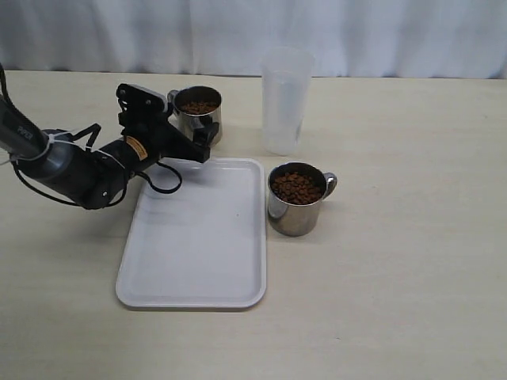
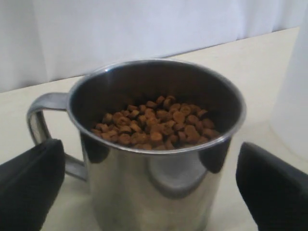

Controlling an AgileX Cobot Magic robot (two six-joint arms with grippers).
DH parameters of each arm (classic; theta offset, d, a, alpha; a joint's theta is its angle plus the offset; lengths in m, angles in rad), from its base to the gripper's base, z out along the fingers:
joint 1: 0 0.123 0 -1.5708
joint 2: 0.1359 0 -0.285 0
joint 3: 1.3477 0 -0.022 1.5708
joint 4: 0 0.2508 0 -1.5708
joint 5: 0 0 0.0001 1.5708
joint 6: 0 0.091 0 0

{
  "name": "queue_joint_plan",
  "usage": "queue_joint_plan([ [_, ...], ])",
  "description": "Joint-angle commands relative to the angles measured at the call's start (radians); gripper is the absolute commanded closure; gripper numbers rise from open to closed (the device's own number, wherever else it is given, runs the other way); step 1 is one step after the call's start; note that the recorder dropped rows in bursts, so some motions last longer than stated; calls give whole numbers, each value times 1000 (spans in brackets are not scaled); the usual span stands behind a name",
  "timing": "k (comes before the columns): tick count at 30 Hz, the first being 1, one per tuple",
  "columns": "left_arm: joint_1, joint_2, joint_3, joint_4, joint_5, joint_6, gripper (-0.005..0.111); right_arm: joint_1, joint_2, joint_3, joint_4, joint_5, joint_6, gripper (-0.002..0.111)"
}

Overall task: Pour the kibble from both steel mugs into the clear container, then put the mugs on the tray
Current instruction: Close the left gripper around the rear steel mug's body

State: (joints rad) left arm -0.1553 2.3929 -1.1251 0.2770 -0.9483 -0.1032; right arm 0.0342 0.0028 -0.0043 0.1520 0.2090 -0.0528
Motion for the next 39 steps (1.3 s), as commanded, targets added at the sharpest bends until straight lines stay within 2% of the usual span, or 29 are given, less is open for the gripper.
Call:
queue_joint_plan([
  [1, -12, 12, -5, 37, -70, -6, 25, 3, -3, 4, 2, 2, 1, 103],
  [14, -12, 27, -11, 15, -95, -6, 25, 3, -3, 4, 2, 2, 1, 103],
  [25, -20, 81, -99, 42, -105, -62, 25, 3, -3, 4, 2, 2, 1, 103],
  [32, -20, 94, -145, 38, -8, -62, 25, 3, -3, 4, 2, 2, 1, 103],
  [39, -20, 94, -145, 15, -37, -62, 25, 3, -3, 4, 2, 2, 1, 103],
])
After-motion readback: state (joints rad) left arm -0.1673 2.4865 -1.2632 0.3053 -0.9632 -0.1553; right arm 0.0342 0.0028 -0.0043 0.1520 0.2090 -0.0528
